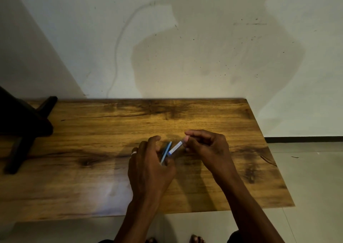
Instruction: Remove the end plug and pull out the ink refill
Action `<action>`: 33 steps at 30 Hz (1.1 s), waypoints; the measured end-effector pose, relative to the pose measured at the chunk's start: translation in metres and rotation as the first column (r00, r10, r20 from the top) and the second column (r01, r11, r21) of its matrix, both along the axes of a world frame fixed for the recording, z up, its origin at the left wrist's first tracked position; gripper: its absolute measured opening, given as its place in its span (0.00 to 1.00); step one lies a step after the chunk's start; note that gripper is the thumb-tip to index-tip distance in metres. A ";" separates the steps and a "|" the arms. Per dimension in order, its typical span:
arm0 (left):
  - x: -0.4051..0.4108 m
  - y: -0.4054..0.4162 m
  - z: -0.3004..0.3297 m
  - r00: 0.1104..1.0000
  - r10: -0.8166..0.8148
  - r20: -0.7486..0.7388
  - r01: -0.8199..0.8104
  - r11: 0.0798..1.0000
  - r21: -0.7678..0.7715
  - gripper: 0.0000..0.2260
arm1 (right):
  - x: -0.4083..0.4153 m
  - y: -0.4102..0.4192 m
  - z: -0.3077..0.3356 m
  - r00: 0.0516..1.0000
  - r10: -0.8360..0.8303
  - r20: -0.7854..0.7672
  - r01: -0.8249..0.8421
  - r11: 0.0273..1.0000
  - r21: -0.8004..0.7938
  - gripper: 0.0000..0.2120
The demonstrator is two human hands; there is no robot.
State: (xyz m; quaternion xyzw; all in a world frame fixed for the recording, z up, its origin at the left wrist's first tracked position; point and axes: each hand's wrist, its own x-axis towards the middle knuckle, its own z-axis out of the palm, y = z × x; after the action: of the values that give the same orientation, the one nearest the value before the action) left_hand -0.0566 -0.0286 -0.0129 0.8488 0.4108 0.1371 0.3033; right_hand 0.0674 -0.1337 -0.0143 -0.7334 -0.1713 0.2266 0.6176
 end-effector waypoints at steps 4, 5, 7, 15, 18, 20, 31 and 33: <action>0.006 -0.001 0.008 0.954 0.029 0.300 0.067 0.950 -0.304 0.24 | -0.002 -0.001 0.007 0.983 0.030 -0.182 -0.009 0.993 0.117 0.10; 0.007 -0.001 0.010 0.935 0.041 0.352 0.079 0.944 -0.321 0.20 | -0.003 0.000 0.009 0.972 0.043 -0.230 -0.010 0.989 0.144 0.10; 0.009 -0.001 0.012 0.898 0.036 0.439 0.108 0.948 -0.299 0.11 | -0.003 0.001 0.009 0.931 0.072 -0.357 0.007 0.976 0.217 0.10; 0.012 0.004 0.017 0.855 0.042 0.517 0.132 0.946 -0.297 0.05 | -0.001 0.006 0.012 0.667 0.163 -0.727 0.145 0.929 0.341 0.10; 0.014 0.007 0.020 0.855 0.027 0.517 0.137 0.951 -0.276 0.05 | -0.002 0.008 0.013 0.610 0.174 -0.773 0.173 0.923 0.344 0.08; 0.015 0.009 0.021 0.861 0.001 0.509 0.144 0.959 -0.245 0.05 | -0.002 0.009 0.014 0.588 0.172 -0.790 0.188 0.921 0.341 0.08; 0.019 0.018 0.025 0.857 0.049 0.513 0.142 0.934 -0.327 0.06 | -0.005 0.008 0.031 0.501 0.196 -0.843 0.250 0.900 0.358 0.09; 0.019 0.019 0.024 0.858 0.051 0.511 0.151 0.926 -0.347 0.06 | -0.006 0.009 0.033 0.502 0.206 -0.840 0.245 0.898 0.366 0.08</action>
State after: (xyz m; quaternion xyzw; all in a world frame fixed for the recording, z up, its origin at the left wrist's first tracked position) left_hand -0.0377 -0.0092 0.0110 0.7186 0.3116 0.2680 0.5610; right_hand 0.0614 -0.1249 0.0184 -0.3629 0.1222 0.5097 0.7704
